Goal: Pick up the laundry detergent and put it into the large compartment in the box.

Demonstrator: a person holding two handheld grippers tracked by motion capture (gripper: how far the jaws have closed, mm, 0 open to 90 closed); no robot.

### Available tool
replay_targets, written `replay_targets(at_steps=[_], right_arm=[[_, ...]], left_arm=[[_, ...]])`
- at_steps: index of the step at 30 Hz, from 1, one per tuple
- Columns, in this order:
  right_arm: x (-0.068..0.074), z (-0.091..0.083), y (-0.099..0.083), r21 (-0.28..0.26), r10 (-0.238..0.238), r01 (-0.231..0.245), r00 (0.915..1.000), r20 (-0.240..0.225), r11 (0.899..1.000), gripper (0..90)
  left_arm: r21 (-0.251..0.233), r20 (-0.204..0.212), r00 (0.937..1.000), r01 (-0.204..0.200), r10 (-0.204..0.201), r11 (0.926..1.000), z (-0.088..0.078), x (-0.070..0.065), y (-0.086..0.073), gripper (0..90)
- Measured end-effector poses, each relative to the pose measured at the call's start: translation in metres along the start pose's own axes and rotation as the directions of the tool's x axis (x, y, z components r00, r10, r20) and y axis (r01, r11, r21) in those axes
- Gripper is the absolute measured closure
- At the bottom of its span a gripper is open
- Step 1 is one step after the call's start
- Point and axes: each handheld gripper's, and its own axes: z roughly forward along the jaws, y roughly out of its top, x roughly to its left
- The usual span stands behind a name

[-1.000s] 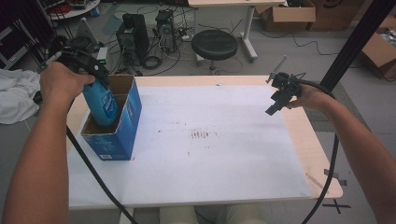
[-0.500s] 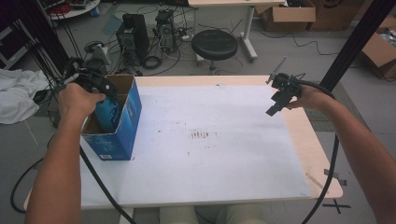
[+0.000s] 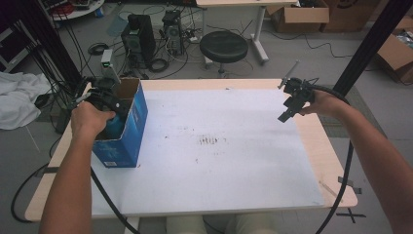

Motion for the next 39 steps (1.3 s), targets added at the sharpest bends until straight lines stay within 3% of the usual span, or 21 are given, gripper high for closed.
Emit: replay_targets(at_steps=[22, 34, 39], right_arm=[[0.001, 0.0, -0.001, 0.001, 0.003, -0.003, 1.0, 0.0, 1.0, 17.1], [0.001, 0.002, -0.001, 0.0, 0.0, 0.0, 1.0, -0.007, 1.0, 17.1], [0.001, 0.003, 0.0, 0.002, -0.002, 0.002, 1.0, -0.007, 1.0, 17.2]], left_arm=[[0.004, 0.02, 0.9997, 0.013, -0.013, 0.9999, 0.008, 0.004, 0.0, 37.0], [-0.015, 0.043, 0.9976, 0.055, -0.055, 0.9984, 0.006, 0.01, -0.002, 31.0], [-0.044, 0.084, 0.9929, 0.088, -0.084, 0.9952, -0.002, 0.014, -0.004, 30.3]])
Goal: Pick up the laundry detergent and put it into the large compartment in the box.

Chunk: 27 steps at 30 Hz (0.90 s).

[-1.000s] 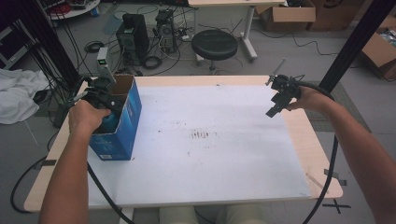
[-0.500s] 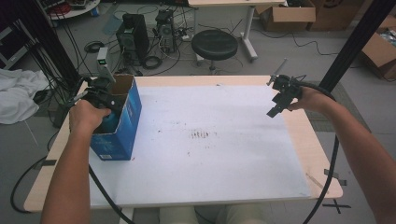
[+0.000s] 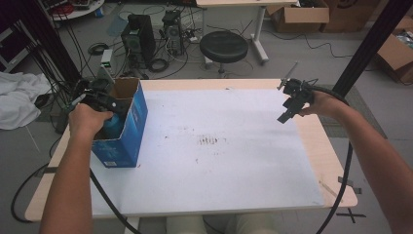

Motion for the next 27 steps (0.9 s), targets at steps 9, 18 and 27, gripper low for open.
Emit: replay_targets(at_steps=[9, 18, 27], right_arm=[[0.001, 0.0, 0.0, -0.004, -0.006, 0.006, 1.0, 0.004, 1.0, 17.0], [0.002, -0.002, 0.0, -0.005, -0.007, 0.007, 1.0, 0.006, 1.0, 17.0], [0.003, -0.001, 0.001, -0.003, -0.005, 0.005, 1.0, 0.004, 1.0, 17.1]], left_arm=[[-0.023, 0.011, 0.9999, 0.014, -0.013, 0.9996, -0.009, 0.002, -0.002, 28.3], [-0.041, 0.009, 0.9999, -0.006, 0.006, 0.9991, -0.026, -0.003, -0.001, 28.2], [-0.085, -0.039, 0.9977, -0.058, 0.055, 0.9947, -0.062, -0.018, 0.009, 26.8]])
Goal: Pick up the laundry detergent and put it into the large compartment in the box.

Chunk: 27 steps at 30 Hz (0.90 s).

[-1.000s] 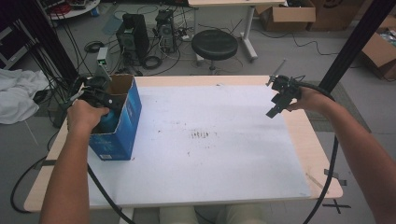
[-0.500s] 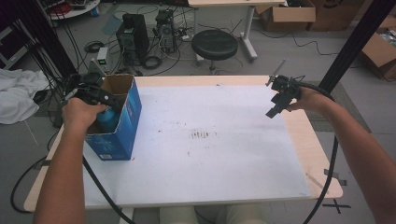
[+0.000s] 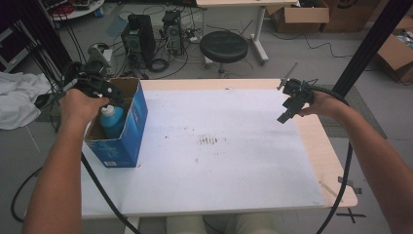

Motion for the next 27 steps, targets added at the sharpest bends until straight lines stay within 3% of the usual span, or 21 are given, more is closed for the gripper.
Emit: replay_targets(at_steps=[4, 10, 14, 15, 19, 22, 23, 24, 25, 27], right_arm=[[0.0, -0.001, -0.001, -0.001, 0.001, -0.001, 1.0, 0.0, 1.0, 17.1], [0.001, -0.001, -0.001, -0.002, 0.003, -0.003, 1.0, -0.002, 1.0, 17.1], [0.002, -0.001, -0.001, -0.003, 0.001, -0.001, 1.0, -0.002, 1.0, 17.0], [0.002, -0.001, -0.001, -0.004, 0.001, -0.001, 1.0, -0.001, 1.0, 17.0], [0.002, -0.002, -0.002, -0.008, -0.002, 0.002, 1.0, 0.002, 1.0, 17.0], [0.002, -0.003, -0.003, -0.01, 0.001, -0.001, 1.0, 0.003, 1.0, 17.0], [0.002, -0.003, -0.003, -0.01, 0.001, -0.001, 1.0, 0.003, 1.0, 17.0], [0.002, -0.004, -0.004, -0.009, 0.003, -0.003, 1.0, 0.004, 1.0, 17.0], [0.002, -0.004, -0.004, -0.009, 0.003, -0.003, 1.0, 0.004, 1.0, 17.0], [0.002, -0.003, -0.004, -0.009, 0.004, -0.004, 1.0, 0.002, 1.0, 17.0]], left_arm=[[-0.026, -0.029, 0.9994, -0.018, 0.018, 0.9995, -0.022, -0.009, 0.008, 23.6], [-0.037, -0.022, 0.9987, -0.048, 0.047, 0.9982, -0.031, -0.02, 0.013, 21.4], [-0.045, -0.004, 0.9958, -0.091, 0.091, 0.9948, -0.031, -0.034, 0.015, 20.5], [-0.043, 0.004, 0.9927, -0.12, 0.12, 0.9918, -0.03, -0.041, 0.017, 20.4], [-0.037, 0.01, 0.9875, -0.157, 0.157, 0.9869, -0.026, -0.053, 0.019, 20.1], [-0.05, 0.031, 0.978, -0.204, 0.206, 0.9776, -0.025, -0.067, 0.022, 20.5], [-0.05, 0.031, 0.978, -0.204, 0.206, 0.9776, -0.025, -0.067, 0.022, 20.6], [-0.057, 0.037, 0.9712, -0.233, 0.235, 0.9708, -0.024, -0.074, 0.025, 20.5], [-0.057, 0.037, 0.9712, -0.233, 0.235, 0.9708, -0.024, -0.074, 0.025, 20.5], [-0.057, 0.044, 0.9616, -0.268, 0.271, 0.9616, -0.023, -0.084, 0.028, 20.5]])
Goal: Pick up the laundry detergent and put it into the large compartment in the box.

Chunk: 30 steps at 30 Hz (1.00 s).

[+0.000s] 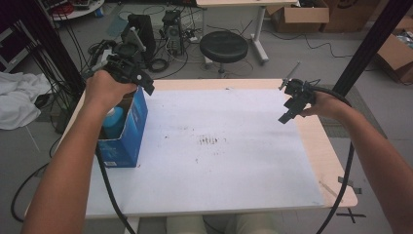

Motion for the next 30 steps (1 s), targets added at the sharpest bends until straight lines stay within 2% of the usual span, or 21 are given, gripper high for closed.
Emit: replay_targets(at_steps=[4, 5, 10, 11, 13, 14, 15, 19, 27, 30], right_arm=[[0.001, 0.001, 0.0, -0.001, 0.001, -0.001, 1.0, -0.001, 1.0, 17.0], [0.001, 0.001, 0.0, -0.001, 0.0, 0.0, 1.0, -0.001, 1.0, 16.9], [0.002, 0.001, 0.001, -0.004, -0.001, 0.001, 1.0, -0.003, 1.0, 16.9], [0.002, 0.001, 0.002, -0.003, -0.004, 0.004, 1.0, -0.005, 1.0, 16.9], [0.002, 0.001, 0.002, -0.003, -0.002, 0.002, 1.0, -0.005, 1.0, 16.9], [0.003, 0.001, 0.002, -0.002, 0.0, 0.0, 1.0, -0.006, 1.0, 16.9], [0.002, 0.001, 0.001, -0.003, -0.001, 0.001, 1.0, -0.005, 1.0, 16.9], [0.002, 0.0, 0.0, -0.008, 0.003, -0.003, 1.0, -0.006, 1.0, 16.9], [0.001, -0.002, -0.004, -0.021, 0.006, -0.006, 0.9999, -0.012, 1.0, 16.9], [-0.001, -0.003, -0.004, -0.024, 0.009, -0.01, 0.9999, -0.014, 1.0, 16.9]], left_arm=[[0.004, 0.009, 0.9995, -0.029, 0.029, 0.9996, 0.003, -0.009, 0.007, 20.4], [0.006, 0.012, 0.9989, -0.046, 0.046, 0.9989, 0.005, -0.015, 0.011, 20.5], [0.001, 0.042, 0.9956, -0.084, 0.084, 0.9965, 0.012, -0.027, 0.021, 20.7], [0.002, 0.057, 0.9929, -0.105, 0.105, 0.9945, 0.017, -0.033, 0.026, 20.7], [0.005, 0.062, 0.9894, -0.132, 0.131, 0.9913, 0.022, -0.04, 0.03, 20.7], [0.005, 0.062, 0.9894, -0.132, 0.131, 0.9913, 0.022, -0.04, 0.03, 20.7], [0.016, 0.063, 0.9865, -0.153, 0.151, 0.9881, 0.028, -0.047, 0.033, 20.7], [0.037, 0.078, 0.9821, -0.175, 0.172, 0.9839, 0.041, -0.058, 0.04, 20.9], [0.047, 0.093, 0.9736, -0.213, 0.208, 0.9759, 0.06, -0.075, 0.053, 20.7], [0.047, 0.104, 0.9685, -0.232, 0.226, 0.9716, 0.067, -0.082, 0.058, 20.8]])
